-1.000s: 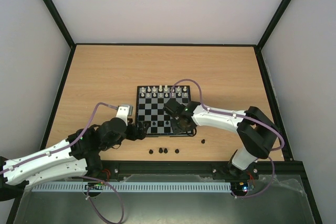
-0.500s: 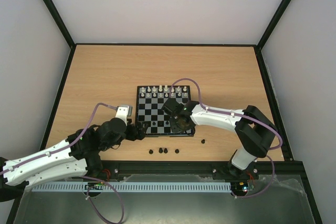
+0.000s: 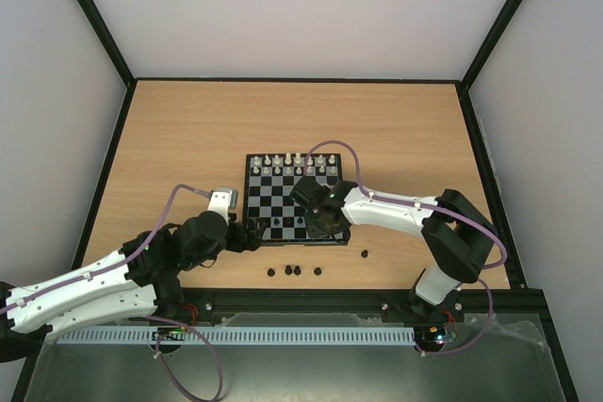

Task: Set up the chess pieces on the board
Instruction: Place the chess piece on the chessboard.

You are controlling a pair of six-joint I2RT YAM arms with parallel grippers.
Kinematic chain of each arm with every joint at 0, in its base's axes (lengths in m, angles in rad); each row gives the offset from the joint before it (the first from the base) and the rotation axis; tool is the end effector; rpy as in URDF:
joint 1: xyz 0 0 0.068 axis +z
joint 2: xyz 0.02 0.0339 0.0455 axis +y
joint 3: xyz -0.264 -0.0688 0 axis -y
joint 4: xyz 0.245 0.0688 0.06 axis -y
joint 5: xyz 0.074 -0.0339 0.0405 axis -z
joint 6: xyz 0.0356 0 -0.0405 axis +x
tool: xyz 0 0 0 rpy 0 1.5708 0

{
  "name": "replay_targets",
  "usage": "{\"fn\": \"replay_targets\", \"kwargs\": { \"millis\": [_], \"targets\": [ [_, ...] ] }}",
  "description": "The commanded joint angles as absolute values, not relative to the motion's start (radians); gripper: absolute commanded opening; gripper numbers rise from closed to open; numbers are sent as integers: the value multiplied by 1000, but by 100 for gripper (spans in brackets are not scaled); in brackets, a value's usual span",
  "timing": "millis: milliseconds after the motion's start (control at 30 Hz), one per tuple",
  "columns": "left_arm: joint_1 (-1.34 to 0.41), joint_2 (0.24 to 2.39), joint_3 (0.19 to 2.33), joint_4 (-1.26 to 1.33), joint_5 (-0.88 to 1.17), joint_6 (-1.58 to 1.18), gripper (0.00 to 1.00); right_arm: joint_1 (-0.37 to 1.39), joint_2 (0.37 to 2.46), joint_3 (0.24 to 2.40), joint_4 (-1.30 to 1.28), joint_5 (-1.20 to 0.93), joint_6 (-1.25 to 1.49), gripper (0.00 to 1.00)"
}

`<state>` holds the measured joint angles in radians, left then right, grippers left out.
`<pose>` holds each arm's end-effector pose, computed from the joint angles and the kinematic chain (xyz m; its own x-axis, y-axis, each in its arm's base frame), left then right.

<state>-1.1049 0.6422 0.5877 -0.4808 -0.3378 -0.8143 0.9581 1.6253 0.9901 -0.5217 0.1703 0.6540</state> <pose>0.0775 -0.1279 0.2633 -0.6772 -0.1806 -0.7133 0.3240 0.7971 -0.5095 0.1838 0.2510 0.1802 -0.8845 -0.2157 -0.4136 -0.2885 0.9497 0.1215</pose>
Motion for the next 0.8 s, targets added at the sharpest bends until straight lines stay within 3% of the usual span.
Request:
{"fn": "replay_targets", "kwargs": {
  "millis": [0,767],
  "targets": [
    [-1098,646,578,-470,-341,-807,100,966,1629,963,-607,204,655,10],
    [-1094,659,581,-460,-332,-807,99,967,1592,941,-605,201,658,22]
  ]
}}
